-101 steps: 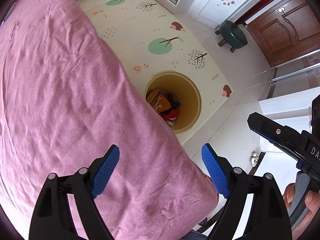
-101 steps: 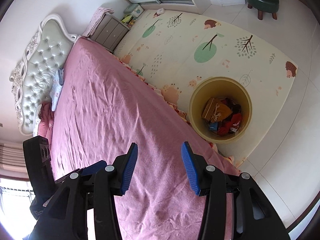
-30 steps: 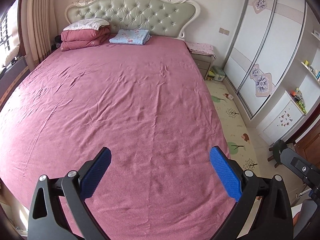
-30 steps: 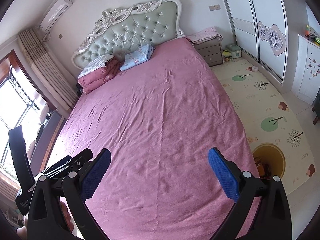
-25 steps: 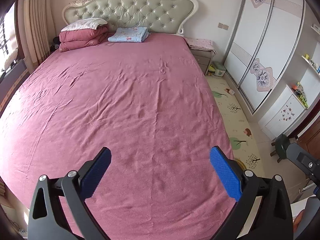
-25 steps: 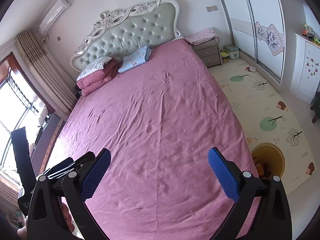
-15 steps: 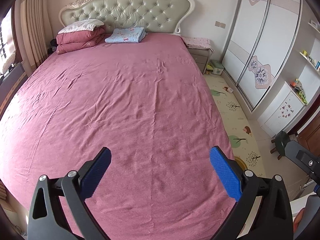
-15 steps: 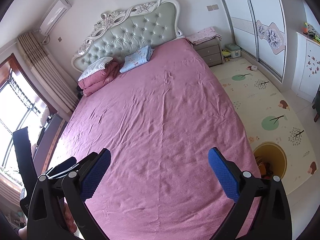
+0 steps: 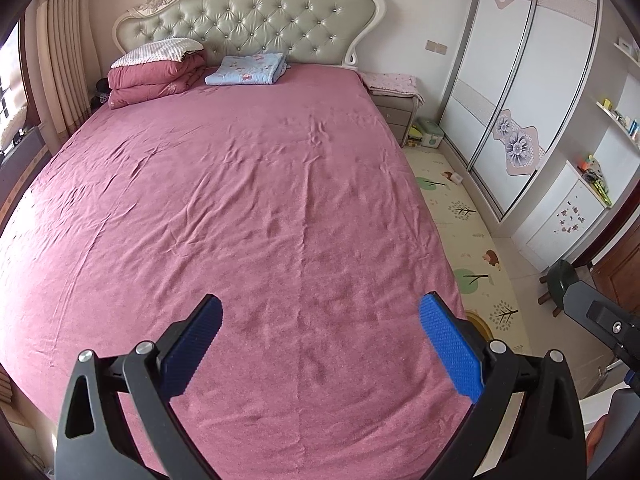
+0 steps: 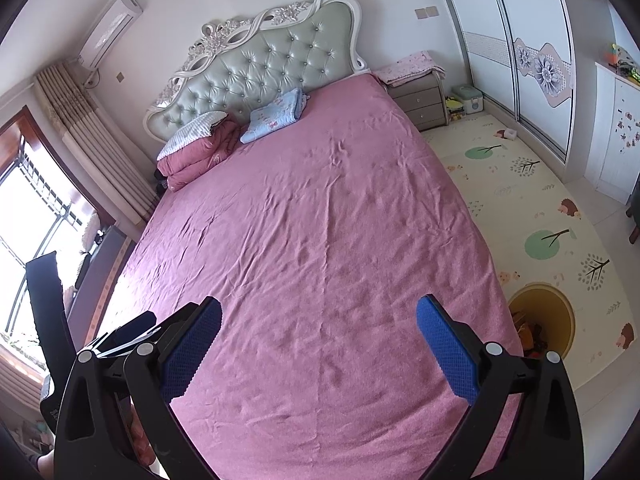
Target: Collect trash
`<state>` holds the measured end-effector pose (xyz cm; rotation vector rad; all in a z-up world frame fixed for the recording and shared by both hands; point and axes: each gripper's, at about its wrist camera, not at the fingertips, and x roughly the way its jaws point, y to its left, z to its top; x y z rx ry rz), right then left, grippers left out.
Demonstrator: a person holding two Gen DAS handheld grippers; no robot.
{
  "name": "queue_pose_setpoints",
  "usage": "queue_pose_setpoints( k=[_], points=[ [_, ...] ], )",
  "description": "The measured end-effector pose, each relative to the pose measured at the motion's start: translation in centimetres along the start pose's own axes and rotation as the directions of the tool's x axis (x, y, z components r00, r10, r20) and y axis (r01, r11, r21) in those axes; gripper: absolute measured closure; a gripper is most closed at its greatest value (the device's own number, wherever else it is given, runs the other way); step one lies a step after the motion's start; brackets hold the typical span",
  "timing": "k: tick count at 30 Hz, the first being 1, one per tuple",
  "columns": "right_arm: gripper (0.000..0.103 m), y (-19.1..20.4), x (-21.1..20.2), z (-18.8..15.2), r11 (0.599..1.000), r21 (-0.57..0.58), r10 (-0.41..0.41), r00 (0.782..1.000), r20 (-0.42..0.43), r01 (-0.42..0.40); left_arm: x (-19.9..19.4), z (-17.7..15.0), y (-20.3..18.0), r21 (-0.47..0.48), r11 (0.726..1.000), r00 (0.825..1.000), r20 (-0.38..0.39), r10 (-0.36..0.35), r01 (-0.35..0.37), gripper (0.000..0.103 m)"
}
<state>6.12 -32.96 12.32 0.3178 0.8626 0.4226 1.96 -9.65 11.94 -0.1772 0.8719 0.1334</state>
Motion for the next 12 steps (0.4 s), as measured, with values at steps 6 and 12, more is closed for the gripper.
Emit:
queue_pose_setpoints(
  k=[6,12],
  points=[
    [0.009,-0.29,0.22,0.11,1.0,0.012,0.003,1.0,-0.006,-0.003,0.28,0.2,0.29,-0.015,1.0,1.0,-0.009,0.004,-0.005,0.004],
    [0.009,-0.49,0.59,0.1,1.0,0.018,0.009,1.0,-0.017,-0.009,0.47,0.19,0.23,-0.006,1.0,1.0,-0.009,0.009,-0.009,0.004]
  ],
)
